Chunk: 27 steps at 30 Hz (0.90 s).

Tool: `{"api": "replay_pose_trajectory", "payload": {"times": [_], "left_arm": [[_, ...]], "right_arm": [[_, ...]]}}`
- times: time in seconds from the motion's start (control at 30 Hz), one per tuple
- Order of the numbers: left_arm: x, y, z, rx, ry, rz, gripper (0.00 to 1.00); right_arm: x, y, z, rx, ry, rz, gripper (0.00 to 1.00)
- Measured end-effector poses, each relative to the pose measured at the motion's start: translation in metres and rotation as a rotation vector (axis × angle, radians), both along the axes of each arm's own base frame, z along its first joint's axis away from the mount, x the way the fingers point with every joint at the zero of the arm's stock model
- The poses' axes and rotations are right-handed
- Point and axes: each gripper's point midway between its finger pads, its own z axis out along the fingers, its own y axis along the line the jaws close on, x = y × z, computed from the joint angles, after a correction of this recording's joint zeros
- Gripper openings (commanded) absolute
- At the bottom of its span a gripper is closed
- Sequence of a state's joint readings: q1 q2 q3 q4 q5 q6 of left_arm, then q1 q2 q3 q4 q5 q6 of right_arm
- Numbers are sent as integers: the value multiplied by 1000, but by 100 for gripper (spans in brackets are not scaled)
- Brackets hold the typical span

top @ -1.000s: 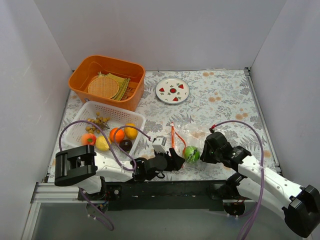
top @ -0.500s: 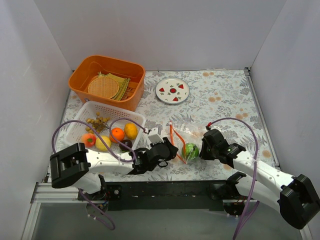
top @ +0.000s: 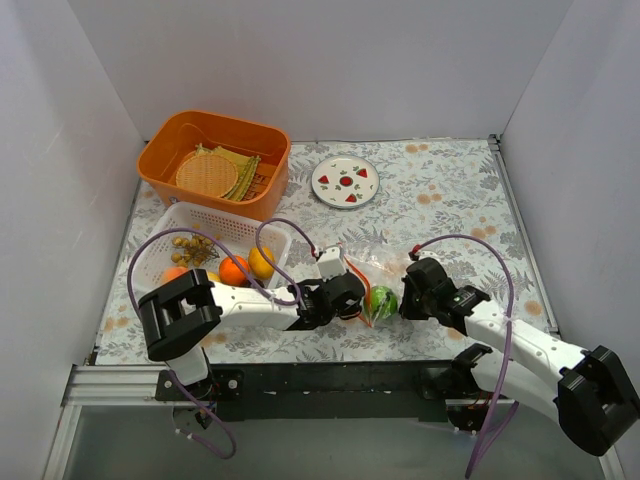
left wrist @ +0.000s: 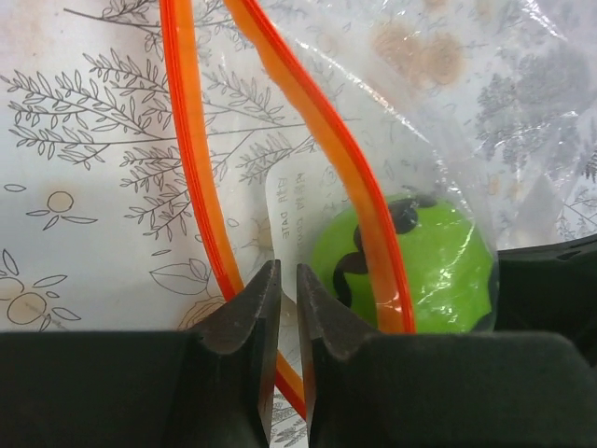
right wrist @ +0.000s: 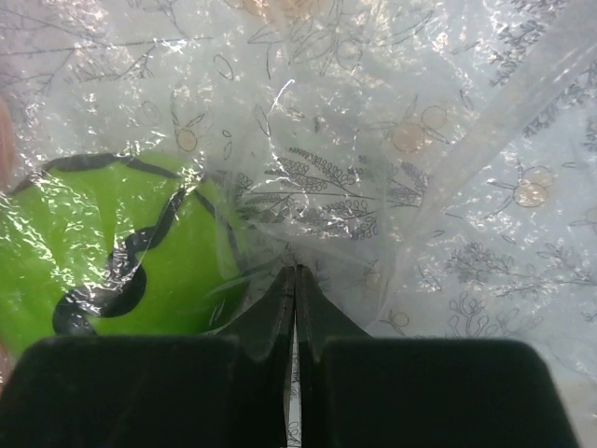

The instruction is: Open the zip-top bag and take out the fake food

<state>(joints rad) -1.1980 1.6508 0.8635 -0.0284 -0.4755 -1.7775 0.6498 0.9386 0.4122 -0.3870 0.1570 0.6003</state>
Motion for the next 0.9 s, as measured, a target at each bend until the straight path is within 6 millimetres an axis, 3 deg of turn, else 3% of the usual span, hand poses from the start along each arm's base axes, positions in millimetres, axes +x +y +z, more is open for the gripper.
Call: {"api": "replay_pose_trajectory", "payload": {"times": [0.13, 0.6, 0.9], "left_arm": [[-2, 1, -7, 9, 18, -15, 29], [6, 1, -8, -12, -4, -49, 49], [4, 6, -10, -25, -29, -65, 52]], "right_arm": [[-1, 0, -6, -16, 21, 9, 2], [12, 4, -9, -75, 42, 51, 1], [20, 5, -9, -111, 37, 72, 1]]}}
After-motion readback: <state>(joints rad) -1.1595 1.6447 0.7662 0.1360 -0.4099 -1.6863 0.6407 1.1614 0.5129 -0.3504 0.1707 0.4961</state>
